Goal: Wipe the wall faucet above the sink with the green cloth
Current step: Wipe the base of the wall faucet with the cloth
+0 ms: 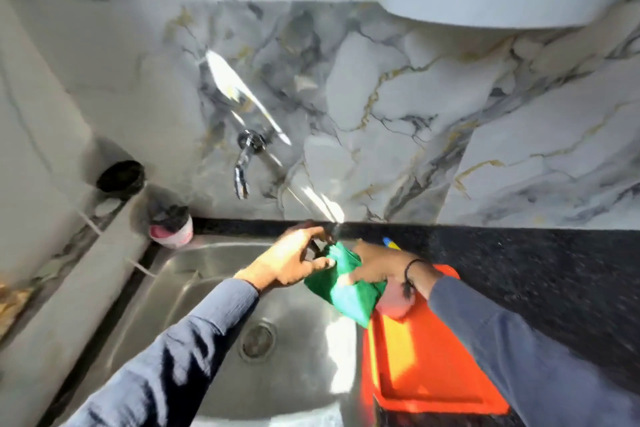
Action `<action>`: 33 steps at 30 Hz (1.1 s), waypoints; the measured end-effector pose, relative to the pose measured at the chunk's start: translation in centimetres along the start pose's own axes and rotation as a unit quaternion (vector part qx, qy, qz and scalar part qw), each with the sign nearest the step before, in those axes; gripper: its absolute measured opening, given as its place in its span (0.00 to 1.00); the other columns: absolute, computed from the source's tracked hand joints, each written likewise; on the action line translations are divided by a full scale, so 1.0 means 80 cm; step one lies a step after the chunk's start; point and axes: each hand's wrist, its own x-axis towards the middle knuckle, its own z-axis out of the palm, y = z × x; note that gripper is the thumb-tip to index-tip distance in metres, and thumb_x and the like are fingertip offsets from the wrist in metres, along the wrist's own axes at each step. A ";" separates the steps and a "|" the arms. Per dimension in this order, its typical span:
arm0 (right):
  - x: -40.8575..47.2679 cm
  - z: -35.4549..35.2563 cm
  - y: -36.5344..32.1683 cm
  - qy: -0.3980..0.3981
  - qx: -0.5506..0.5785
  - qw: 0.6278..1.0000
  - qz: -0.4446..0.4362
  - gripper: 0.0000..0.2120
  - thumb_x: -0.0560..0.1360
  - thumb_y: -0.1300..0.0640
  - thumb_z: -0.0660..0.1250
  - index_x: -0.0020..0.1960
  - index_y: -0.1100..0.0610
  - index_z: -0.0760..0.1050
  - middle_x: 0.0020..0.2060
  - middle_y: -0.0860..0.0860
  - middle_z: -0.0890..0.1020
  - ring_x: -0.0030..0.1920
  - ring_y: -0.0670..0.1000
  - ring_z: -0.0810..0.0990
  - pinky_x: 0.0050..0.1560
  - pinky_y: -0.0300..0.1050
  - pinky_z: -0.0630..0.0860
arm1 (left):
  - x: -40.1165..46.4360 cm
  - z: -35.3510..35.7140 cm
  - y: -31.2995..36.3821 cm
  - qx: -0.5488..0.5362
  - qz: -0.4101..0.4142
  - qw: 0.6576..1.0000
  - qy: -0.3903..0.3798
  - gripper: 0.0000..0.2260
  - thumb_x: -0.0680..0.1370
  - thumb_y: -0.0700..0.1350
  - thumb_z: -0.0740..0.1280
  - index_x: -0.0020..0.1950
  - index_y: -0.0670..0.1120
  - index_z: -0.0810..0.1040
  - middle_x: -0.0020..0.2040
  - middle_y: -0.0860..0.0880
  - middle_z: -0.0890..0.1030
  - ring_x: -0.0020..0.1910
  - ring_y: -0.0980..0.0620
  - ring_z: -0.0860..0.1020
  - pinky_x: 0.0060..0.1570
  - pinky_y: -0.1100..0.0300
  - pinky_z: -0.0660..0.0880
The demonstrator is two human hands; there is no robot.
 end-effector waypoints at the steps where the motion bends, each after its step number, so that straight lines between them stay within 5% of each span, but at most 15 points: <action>1: 0.013 -0.004 -0.014 0.015 0.043 0.999 -0.001 0.15 0.74 0.56 0.75 0.59 0.58 0.82 0.54 0.54 0.87 0.55 0.55 0.86 0.58 0.51 0.81 | 0.002 -0.024 -0.020 0.013 -0.007 1.000 0.019 0.20 0.78 0.53 0.73 0.66 0.44 0.81 0.63 0.43 0.80 0.59 0.45 0.82 0.63 0.50 0.78; 3: 0.040 -0.006 -0.035 0.050 0.180 0.982 0.021 0.12 0.75 0.61 0.74 0.58 0.63 0.84 0.51 0.56 0.89 0.50 0.53 0.87 0.60 0.54 0.82 | 0.006 -0.067 -0.066 0.052 -0.009 0.996 0.070 0.19 0.81 0.52 0.69 0.69 0.44 0.78 0.68 0.43 0.78 0.66 0.43 0.79 0.67 0.49 0.76; 6: 0.082 -0.013 -0.069 0.124 0.372 0.917 0.071 0.09 0.74 0.64 0.74 0.54 0.62 0.85 0.37 0.47 0.89 0.39 0.48 0.87 0.47 0.45 0.83 | 0.027 -0.128 -0.141 0.162 -0.013 0.972 0.172 0.21 0.82 0.47 0.65 0.75 0.44 0.74 0.77 0.40 0.73 0.74 0.38 0.73 0.74 0.44 0.70; 11: 0.150 -0.048 -0.141 0.283 0.449 0.843 0.091 0.04 0.70 0.61 0.77 0.44 0.56 0.85 0.39 0.50 0.91 0.39 0.48 0.87 0.39 0.40 0.81 | 0.099 -0.230 -0.242 0.375 0.013 0.893 0.251 0.29 0.84 0.51 0.56 0.85 0.50 0.55 0.87 0.43 0.53 0.85 0.37 0.50 0.81 0.32 0.52; 13: 0.183 -0.060 -0.179 0.415 0.356 0.835 0.063 0.06 0.70 0.59 0.77 0.46 0.57 0.84 0.47 0.53 0.89 0.44 0.54 0.87 0.43 0.47 0.85 | 0.137 -0.266 -0.270 0.440 0.059 0.857 0.263 0.30 0.84 0.52 0.53 0.86 0.53 0.48 0.87 0.44 0.49 0.86 0.38 0.47 0.82 0.32 0.46; 16: 0.225 -0.067 -0.226 0.614 -0.048 0.787 -0.038 0.12 0.67 0.59 0.75 0.51 0.53 0.84 0.58 0.50 0.83 0.52 0.56 0.83 0.41 0.48 0.83 | 0.190 -0.300 -0.291 0.505 0.113 0.806 0.289 0.28 0.86 0.53 0.51 0.86 0.55 0.46 0.87 0.44 0.45 0.86 0.38 0.46 0.81 0.29 0.43; 20: 0.293 -0.058 -0.240 0.456 -0.340 0.813 -0.123 0.42 0.68 0.62 0.74 0.78 0.41 0.66 0.65 0.53 0.76 0.62 0.59 0.76 0.52 0.54 0.80 | 0.222 -0.305 -0.321 0.533 0.166 0.769 0.311 0.26 0.86 0.55 0.46 0.86 0.56 0.46 0.86 0.45 0.37 0.85 0.38 0.41 0.79 0.30 0.35; 24: 0.323 -0.060 -0.220 0.452 -0.407 0.781 -0.140 0.42 0.70 0.60 0.75 0.79 0.41 0.64 0.62 0.53 0.77 0.56 0.58 0.76 0.46 0.53 0.79 | 0.226 -0.306 -0.334 0.530 0.181 0.765 0.318 0.26 0.86 0.55 0.43 0.86 0.55 0.48 0.86 0.44 0.38 0.85 0.38 0.39 0.78 0.30 0.31; 29: 0.339 -0.027 -0.205 0.531 -0.272 0.797 -0.092 0.44 0.66 0.63 0.79 0.76 0.40 0.68 0.62 0.52 0.76 0.56 0.57 0.78 0.45 0.50 0.84 | 0.224 -0.312 -0.329 0.511 0.197 0.775 0.316 0.26 0.86 0.55 0.43 0.86 0.56 0.45 0.86 0.45 0.37 0.85 0.40 0.36 0.77 0.33 0.26; 31: 0.350 0.000 -0.194 0.553 -0.117 0.820 -0.089 0.41 0.68 0.67 0.76 0.75 0.43 0.69 0.65 0.54 0.73 0.62 0.60 0.75 0.55 0.52 0.81 | 0.221 -0.312 -0.324 0.500 0.199 0.784 0.311 0.27 0.86 0.55 0.44 0.85 0.56 0.44 0.86 0.46 0.35 0.84 0.40 0.37 0.77 0.33 0.26; 33: 0.352 0.018 -0.193 0.531 0.189 0.817 -0.121 0.25 0.76 0.70 0.67 0.69 0.51 0.74 0.65 0.57 0.75 0.65 0.66 0.75 0.60 0.53 0.77 | 0.217 -0.312 -0.320 0.495 0.201 0.788 0.307 0.27 0.86 0.55 0.45 0.85 0.56 0.43 0.85 0.47 0.35 0.84 0.41 0.38 0.77 0.34 0.26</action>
